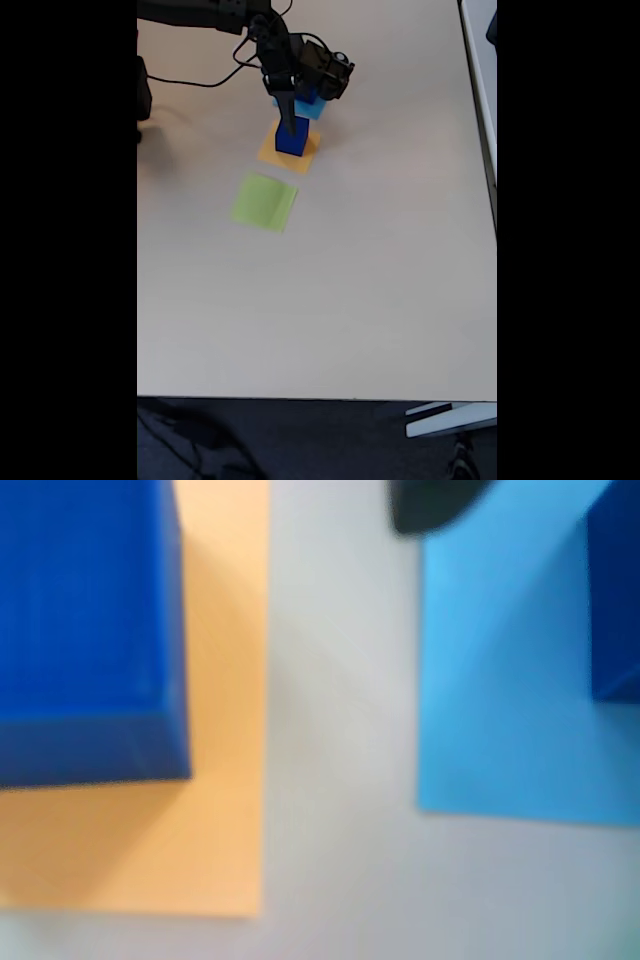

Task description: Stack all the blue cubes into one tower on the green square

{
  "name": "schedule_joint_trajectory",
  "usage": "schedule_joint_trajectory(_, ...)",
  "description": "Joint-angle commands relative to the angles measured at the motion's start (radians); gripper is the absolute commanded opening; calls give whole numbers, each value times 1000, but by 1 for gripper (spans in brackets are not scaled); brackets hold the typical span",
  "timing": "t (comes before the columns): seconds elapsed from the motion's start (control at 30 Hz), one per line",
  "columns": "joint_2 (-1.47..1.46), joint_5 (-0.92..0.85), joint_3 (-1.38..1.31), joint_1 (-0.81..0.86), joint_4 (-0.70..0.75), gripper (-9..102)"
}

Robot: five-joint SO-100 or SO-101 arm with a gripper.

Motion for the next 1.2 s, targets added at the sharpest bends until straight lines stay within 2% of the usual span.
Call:
schedule_joint_trajectory(0.0,75,9,5,-9,-8,41)
schedule_joint_trajectory(0.47,92,-84,83,26,-20,43)
schedule_joint_trajectory(0.83,48,-94,129,37,-100,43)
schedule_joint_trajectory(1.0,-14,-150,135,66,-178,40)
schedule_joint_trajectory(1.17,-25,-155,135,71,-184,39)
